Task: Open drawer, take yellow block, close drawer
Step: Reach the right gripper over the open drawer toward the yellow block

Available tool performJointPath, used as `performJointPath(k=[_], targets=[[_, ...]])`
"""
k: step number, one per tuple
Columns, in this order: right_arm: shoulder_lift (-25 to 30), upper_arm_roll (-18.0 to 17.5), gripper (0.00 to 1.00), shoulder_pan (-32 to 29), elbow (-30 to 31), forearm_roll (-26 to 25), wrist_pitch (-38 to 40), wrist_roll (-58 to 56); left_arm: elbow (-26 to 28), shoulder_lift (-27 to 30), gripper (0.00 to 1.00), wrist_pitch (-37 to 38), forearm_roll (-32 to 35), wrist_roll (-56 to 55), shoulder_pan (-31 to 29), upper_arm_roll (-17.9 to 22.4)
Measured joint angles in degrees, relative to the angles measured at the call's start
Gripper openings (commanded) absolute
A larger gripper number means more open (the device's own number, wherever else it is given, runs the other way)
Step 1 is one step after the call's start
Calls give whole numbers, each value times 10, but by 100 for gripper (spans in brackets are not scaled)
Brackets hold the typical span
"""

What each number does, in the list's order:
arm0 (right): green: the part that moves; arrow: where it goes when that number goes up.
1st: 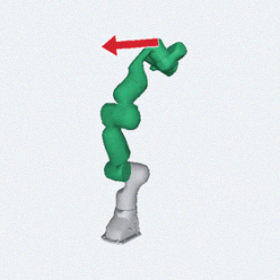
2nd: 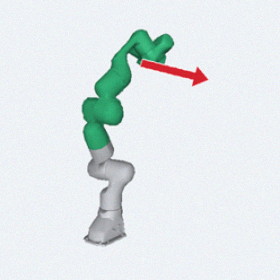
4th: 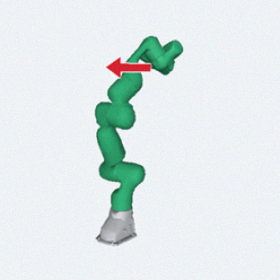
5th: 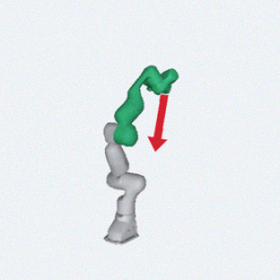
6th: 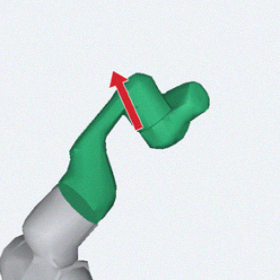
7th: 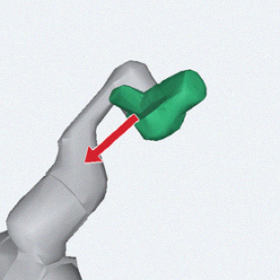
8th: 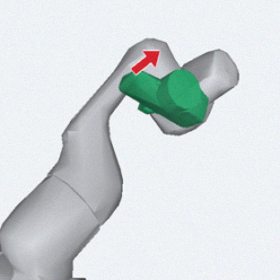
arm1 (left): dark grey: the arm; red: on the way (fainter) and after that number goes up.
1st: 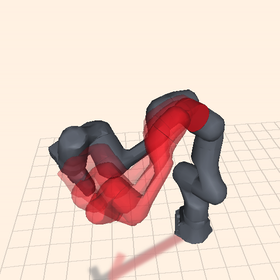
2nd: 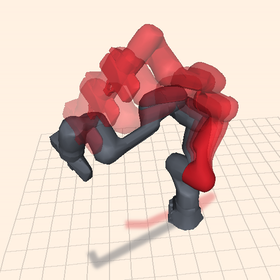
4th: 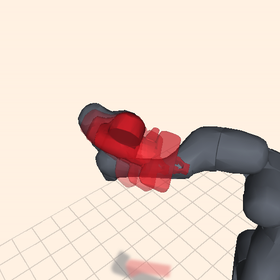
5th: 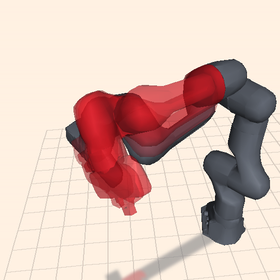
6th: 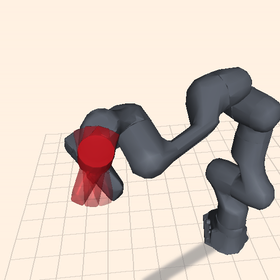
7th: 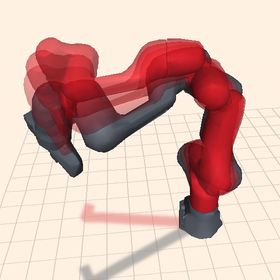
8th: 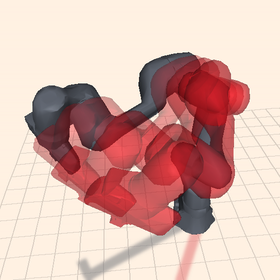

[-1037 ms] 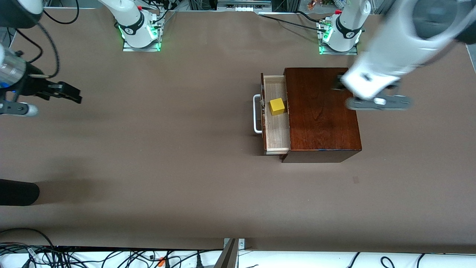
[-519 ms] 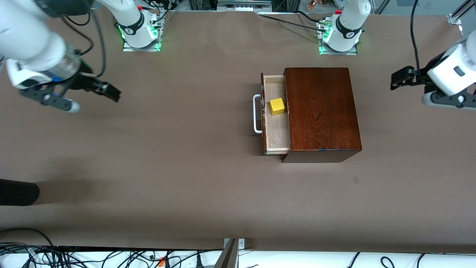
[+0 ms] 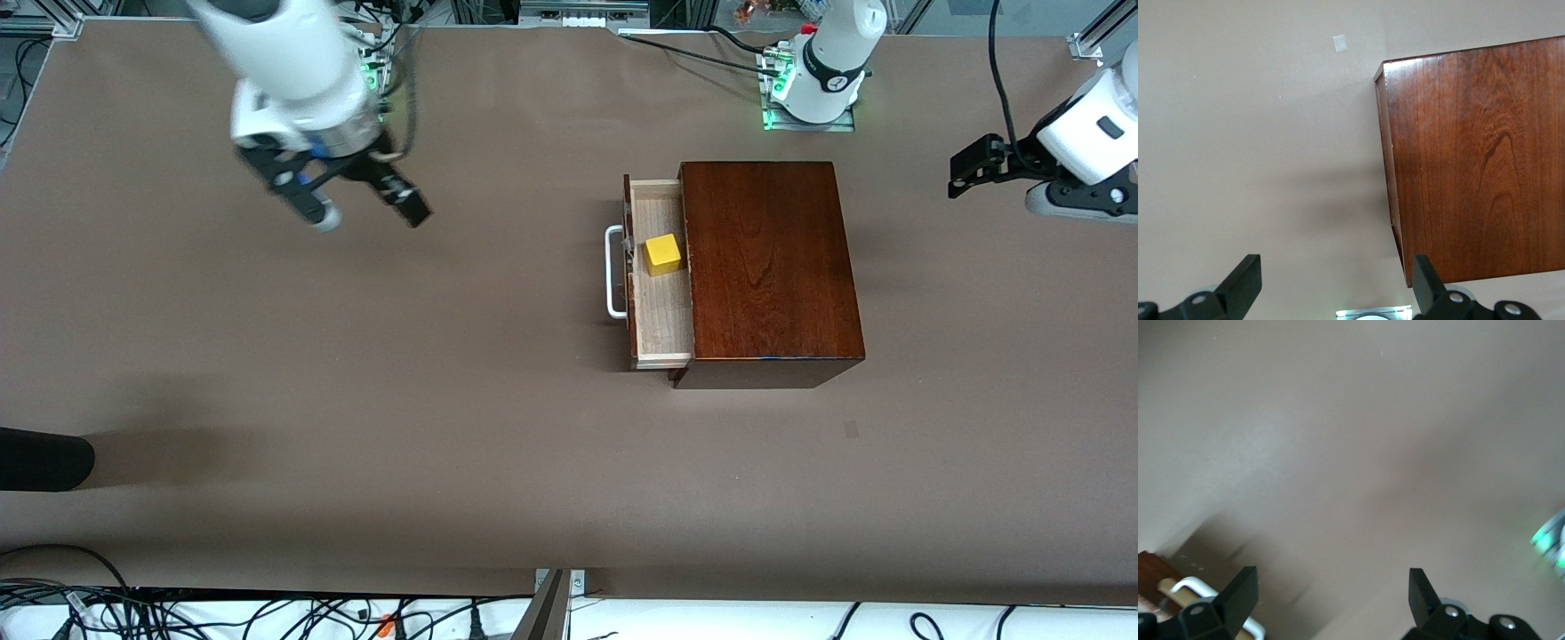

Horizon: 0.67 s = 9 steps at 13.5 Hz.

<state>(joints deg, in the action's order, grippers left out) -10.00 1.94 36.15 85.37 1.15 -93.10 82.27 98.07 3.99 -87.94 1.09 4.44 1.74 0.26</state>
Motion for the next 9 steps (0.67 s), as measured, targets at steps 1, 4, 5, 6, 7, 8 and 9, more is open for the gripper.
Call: performJointPath(k=[1, 4, 5, 6, 7, 8, 9], targets=[[-10, 0, 100, 23, -7, 0, -17, 65, 5, 0, 100, -19, 0, -3, 0, 1], [-52, -1, 100, 89, -38, 0, -63, 258, 7, 0, 100, -31, 0, -70, 0, 4], [-69, -1, 100, 110, -49, 0, -78, 315, 7, 0, 100, -31, 0, -81, 0, 4], [-87, -2, 100, 131, -60, 0, -93, 370, 8, 0, 100, -31, 0, -87, -1, 4], [-107, -2, 100, 150, -72, 0, -109, 422, 8, 0, 100, -30, -1, -89, -2, 4], [-127, -2, 100, 165, -86, 0, -124, 467, 8, 0, 100, -29, -4, -91, -2, 5], [-149, -2, 100, 177, -103, 0, -135, 506, 8, 0, 100, -28, -8, -94, -2, 4]])
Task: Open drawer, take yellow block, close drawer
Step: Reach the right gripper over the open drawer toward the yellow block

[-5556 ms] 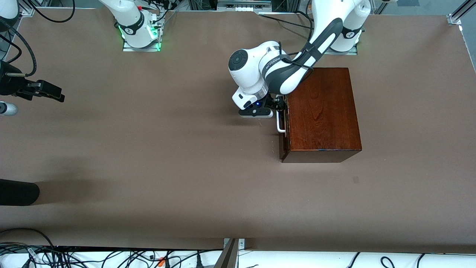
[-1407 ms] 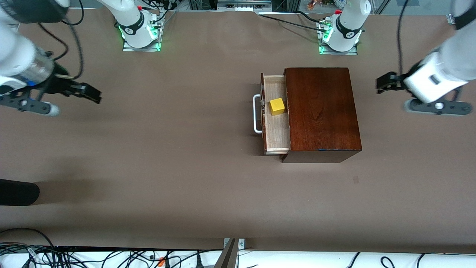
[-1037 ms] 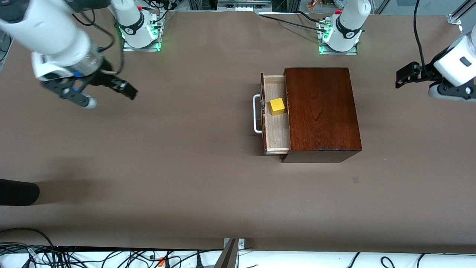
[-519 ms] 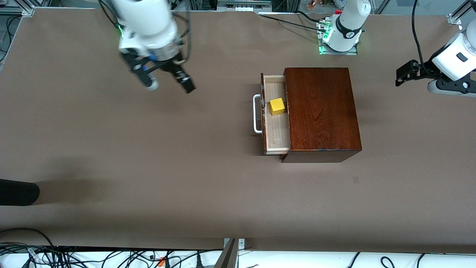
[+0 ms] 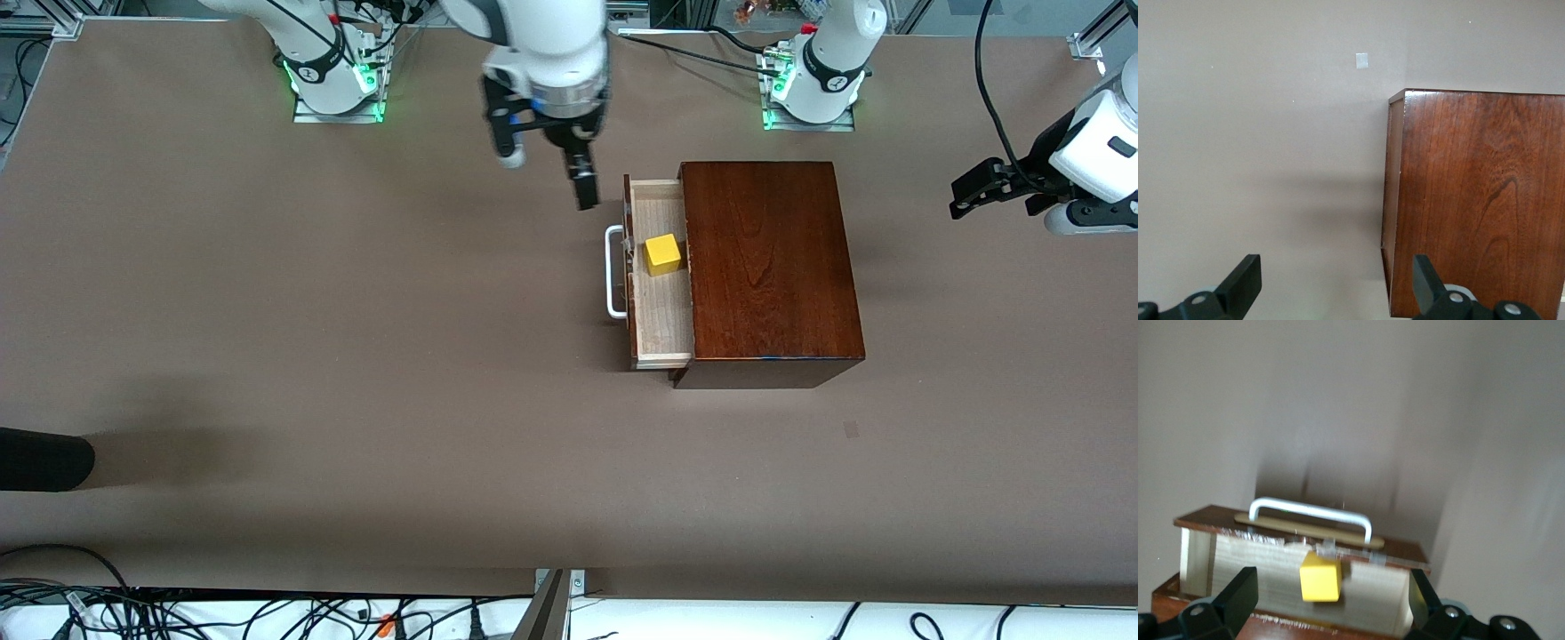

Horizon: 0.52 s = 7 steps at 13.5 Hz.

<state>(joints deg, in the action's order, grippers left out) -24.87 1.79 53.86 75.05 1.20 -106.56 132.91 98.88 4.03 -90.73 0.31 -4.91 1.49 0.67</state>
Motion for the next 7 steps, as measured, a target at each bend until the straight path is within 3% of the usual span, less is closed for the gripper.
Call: performJointPath(k=[4, 7], targets=[[-86, 0, 100, 18, -80, 0, -33, 92, 0, 1, 100, 9, -3, -3, 1, -3], [-129, 3, 100, 18, -105, 0, -79, 107, -2, 1, 100, 9, -3, -3, 1, -3]])
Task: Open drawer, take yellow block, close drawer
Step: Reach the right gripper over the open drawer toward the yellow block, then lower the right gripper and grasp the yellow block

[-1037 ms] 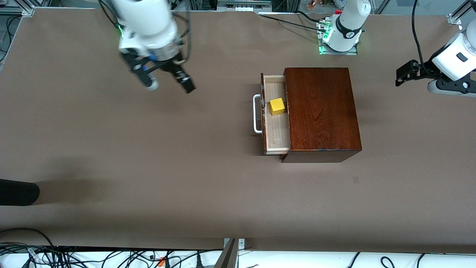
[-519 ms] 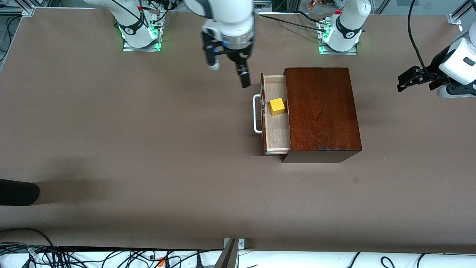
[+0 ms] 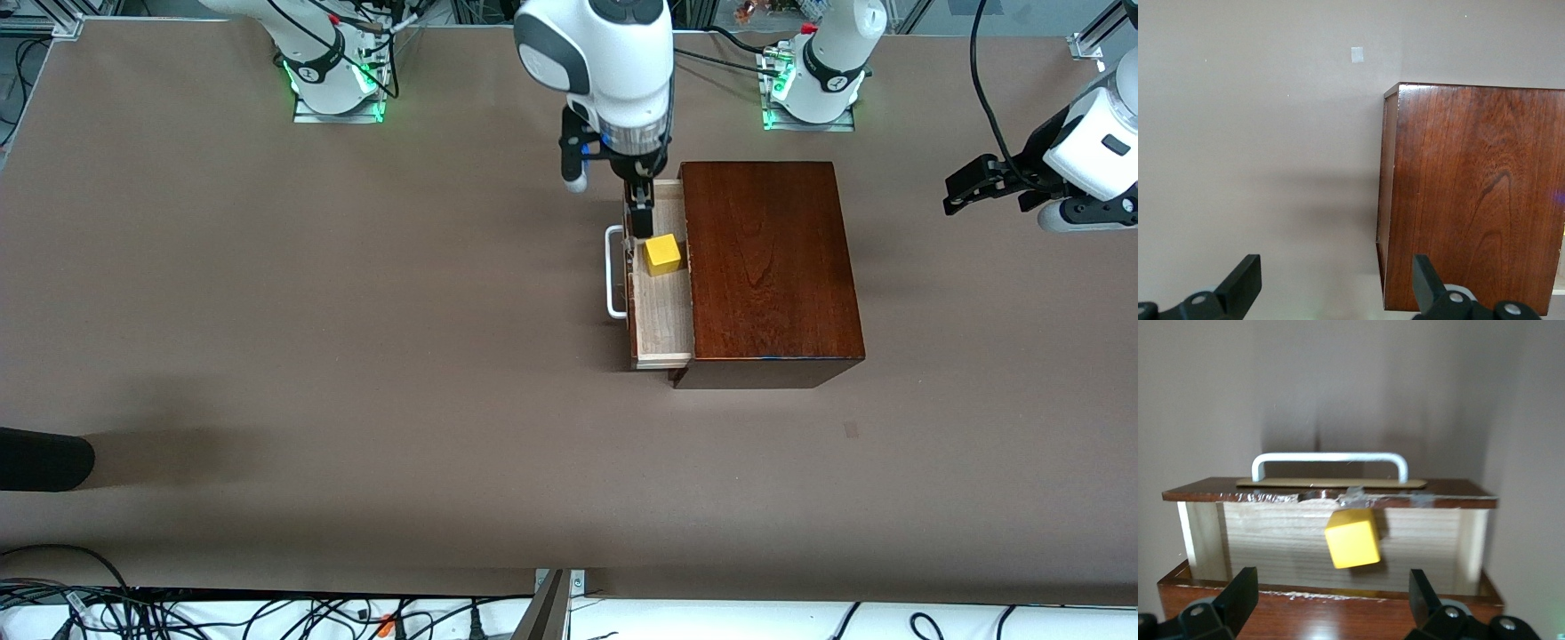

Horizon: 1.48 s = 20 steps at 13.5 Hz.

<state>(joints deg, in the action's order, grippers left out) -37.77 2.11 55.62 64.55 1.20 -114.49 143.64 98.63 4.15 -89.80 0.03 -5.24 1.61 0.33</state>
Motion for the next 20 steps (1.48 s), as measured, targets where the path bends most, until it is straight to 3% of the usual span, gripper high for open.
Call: performJointPath(k=[5, 20], targets=[[-45, 3, 100, 0, -4, 0, -66, 3, -2, 1, 100, 18, 0, 0, 0, -1], [-105, 2, 99, 20, -6, 0, -83, -20, -11, 1, 100, 24, 0, 0, 2, -3]])
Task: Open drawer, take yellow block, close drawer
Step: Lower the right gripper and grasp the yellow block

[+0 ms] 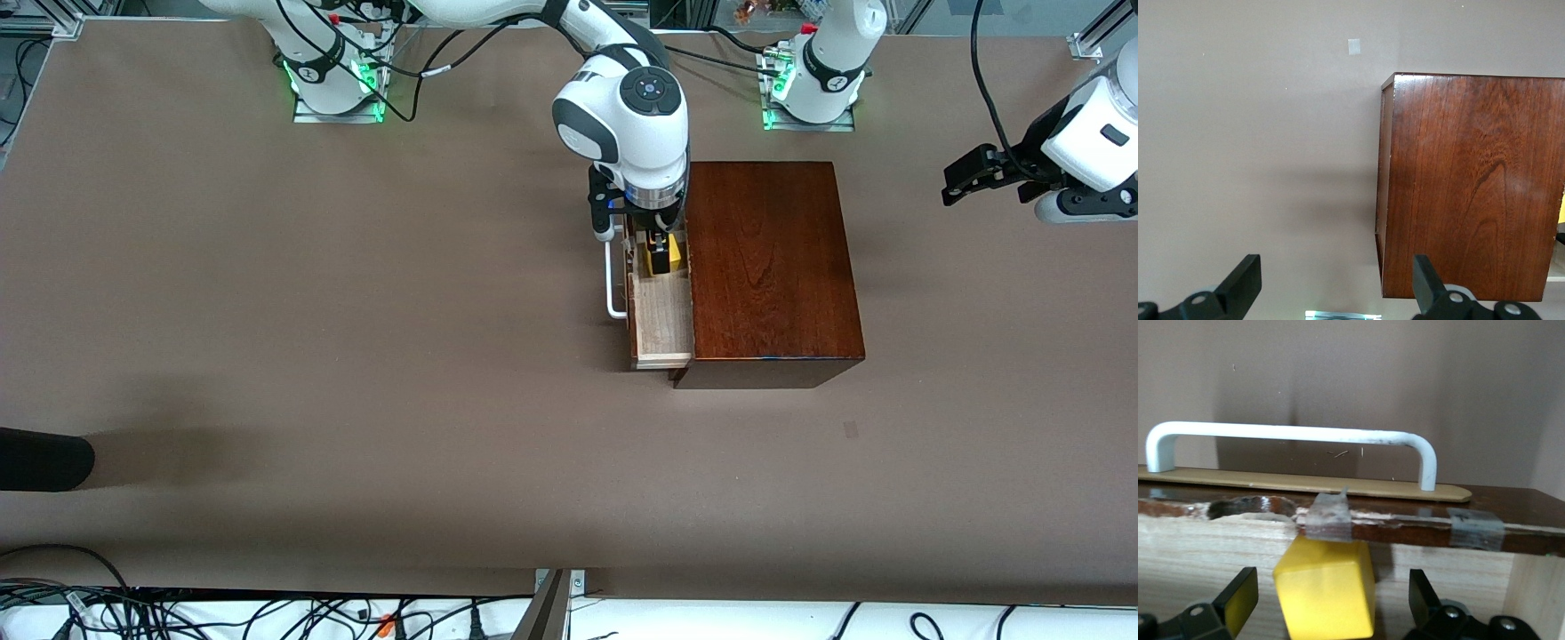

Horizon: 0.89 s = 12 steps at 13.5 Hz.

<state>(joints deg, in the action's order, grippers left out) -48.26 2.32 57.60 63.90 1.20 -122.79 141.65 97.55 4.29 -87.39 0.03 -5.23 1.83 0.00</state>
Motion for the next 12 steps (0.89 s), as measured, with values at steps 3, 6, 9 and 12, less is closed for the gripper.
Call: performJointPath(k=[3, 6, 9, 12], targets=[[-9, 0, 43, 2, 0, 0, -13, -1, 0, 0, 100, 0, 0, 0, 0, 0], [-10, 0, 15, 3, 0, 0, -18, -7, 0, 0, 100, 0, 0, 0, 0, 0], [-10, 0, 12, 4, -5, 0, -17, -9, 0, 0, 100, 0, 0, 0, 0, 0], [-6, 2, 12, 3, -23, 0, 15, -9, 0, 0, 100, 0, 0, 0, 0, 0]])
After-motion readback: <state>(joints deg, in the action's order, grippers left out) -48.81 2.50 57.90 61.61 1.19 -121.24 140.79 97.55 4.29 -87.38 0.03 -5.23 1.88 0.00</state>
